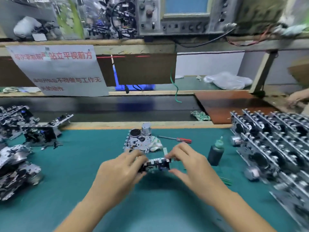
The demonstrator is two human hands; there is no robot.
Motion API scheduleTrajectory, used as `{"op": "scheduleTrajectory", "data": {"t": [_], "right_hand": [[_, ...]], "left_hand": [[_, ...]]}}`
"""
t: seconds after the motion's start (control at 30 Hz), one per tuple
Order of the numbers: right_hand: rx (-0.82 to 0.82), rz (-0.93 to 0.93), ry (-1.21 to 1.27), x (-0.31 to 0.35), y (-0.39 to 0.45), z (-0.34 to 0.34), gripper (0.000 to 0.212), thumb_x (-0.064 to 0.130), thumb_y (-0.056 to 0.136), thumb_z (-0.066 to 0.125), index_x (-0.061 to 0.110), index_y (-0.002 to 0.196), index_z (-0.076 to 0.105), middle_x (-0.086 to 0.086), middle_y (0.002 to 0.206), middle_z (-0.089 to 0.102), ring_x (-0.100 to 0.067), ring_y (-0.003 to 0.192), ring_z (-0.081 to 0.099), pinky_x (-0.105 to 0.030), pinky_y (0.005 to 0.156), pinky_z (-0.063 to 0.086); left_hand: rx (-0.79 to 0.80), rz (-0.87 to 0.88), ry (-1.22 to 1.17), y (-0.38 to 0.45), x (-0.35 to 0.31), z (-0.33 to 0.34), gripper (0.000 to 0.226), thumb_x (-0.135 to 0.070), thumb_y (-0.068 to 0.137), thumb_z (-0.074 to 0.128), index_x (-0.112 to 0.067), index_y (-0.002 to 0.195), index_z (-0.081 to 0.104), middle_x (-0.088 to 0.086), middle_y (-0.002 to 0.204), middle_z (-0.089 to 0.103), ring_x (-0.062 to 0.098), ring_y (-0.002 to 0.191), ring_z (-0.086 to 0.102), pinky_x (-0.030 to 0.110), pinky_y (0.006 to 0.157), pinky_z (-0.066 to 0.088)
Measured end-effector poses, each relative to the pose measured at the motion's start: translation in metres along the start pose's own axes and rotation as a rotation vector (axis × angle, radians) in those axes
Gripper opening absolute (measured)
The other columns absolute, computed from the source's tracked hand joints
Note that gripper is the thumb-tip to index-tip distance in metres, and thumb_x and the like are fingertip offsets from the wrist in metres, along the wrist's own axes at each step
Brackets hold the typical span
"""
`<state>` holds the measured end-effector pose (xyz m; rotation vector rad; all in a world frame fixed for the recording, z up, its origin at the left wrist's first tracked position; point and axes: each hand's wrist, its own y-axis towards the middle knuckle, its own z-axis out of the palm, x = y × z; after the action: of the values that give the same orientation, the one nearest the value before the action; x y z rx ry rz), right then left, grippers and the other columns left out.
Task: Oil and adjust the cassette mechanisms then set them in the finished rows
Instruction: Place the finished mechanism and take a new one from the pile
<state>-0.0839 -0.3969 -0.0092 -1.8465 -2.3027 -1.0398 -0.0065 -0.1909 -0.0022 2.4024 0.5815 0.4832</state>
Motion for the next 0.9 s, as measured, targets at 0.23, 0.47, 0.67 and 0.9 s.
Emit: {"op": "scheduleTrajectory", "data": {"t": [0.23,0.47,0.67,0.9], "right_hand": [[0.051,0.0,-0.296,-0.037,-0.076,-0.006,0.056,0.009,0.05,0.083,0.022,0.09,0.046,0.004,0.086,0.054,-0.015,0.071,0.057,-0.023,0.054,0.046],[-0.058,0.111,-0.022,-0.035,-0.092,-0.006,0.039,0.054,0.07,0.068,0.034,0.098,0.049,0.021,0.095,0.051,0.004,0.087,0.05,-0.009,0.077,0.039],[-0.254,0.341,0.23,-0.039,-0.095,-0.003,0.026,0.044,0.076,0.062,0.042,0.097,0.047,0.014,0.095,0.057,-0.005,0.087,0.056,-0.012,0.076,0.042],[-0.228,0.356,0.178,-0.036,-0.093,0.0,0.016,0.046,0.079,0.054,0.044,0.094,0.046,0.018,0.093,0.055,-0.001,0.085,0.054,-0.008,0.075,0.039]], "left_hand": [[-0.134,0.308,-0.12,-0.002,-0.056,0.062,0.017,-0.029,0.093,0.057,-0.018,0.088,0.07,-0.001,0.091,0.071,0.017,0.076,0.064,0.029,0.07,0.05],[0.373,-0.178,-0.773,-0.021,-0.031,0.064,0.113,-0.077,0.05,0.074,-0.05,0.143,0.016,-0.027,0.151,0.015,-0.002,0.14,0.018,0.016,0.113,0.014],[0.416,-0.285,-0.912,-0.024,-0.032,0.07,0.105,-0.07,0.055,0.077,-0.065,0.135,0.009,-0.044,0.137,0.02,-0.013,0.13,0.027,0.008,0.106,0.023],[0.476,-0.34,-0.987,-0.023,-0.034,0.067,0.115,-0.061,0.053,0.083,-0.065,0.135,0.003,-0.047,0.135,0.017,-0.013,0.133,0.021,0.001,0.103,0.018]]}}
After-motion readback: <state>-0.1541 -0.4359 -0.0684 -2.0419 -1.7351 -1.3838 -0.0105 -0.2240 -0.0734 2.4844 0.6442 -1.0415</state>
